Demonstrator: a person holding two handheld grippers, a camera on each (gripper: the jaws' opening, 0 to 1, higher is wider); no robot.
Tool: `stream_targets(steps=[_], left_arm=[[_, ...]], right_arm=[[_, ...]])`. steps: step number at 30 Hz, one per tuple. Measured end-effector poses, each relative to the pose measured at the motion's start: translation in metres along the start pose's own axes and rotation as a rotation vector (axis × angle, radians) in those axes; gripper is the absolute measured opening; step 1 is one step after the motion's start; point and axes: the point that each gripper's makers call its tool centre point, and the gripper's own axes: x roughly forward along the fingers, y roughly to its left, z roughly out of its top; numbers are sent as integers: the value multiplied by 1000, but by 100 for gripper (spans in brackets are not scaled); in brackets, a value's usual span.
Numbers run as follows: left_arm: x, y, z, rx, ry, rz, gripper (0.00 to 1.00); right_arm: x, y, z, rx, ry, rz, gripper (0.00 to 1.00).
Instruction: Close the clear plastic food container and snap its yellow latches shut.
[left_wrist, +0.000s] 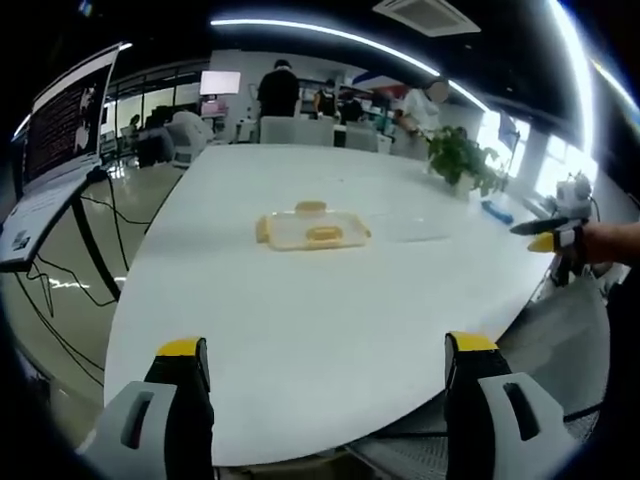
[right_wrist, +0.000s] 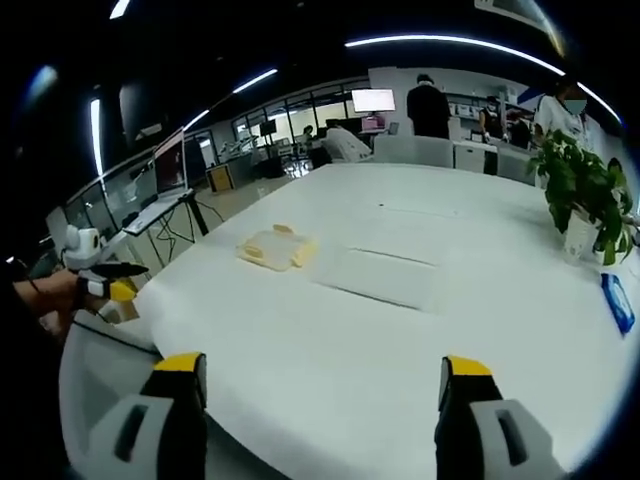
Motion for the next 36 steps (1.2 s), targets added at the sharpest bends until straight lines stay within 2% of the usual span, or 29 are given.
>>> stream_targets(steps=[18, 27, 36], left_arm=[[16, 6, 2, -9, 23, -5, 97], [30, 10, 5, -8, 38, -9, 97], [40, 12, 6, -10, 53, 0, 96]], right_arm=[[18, -6, 6, -12, 18, 4, 97], [33, -4, 10, -33, 28, 20, 98], [48, -11, 11, -18, 26, 19, 97]])
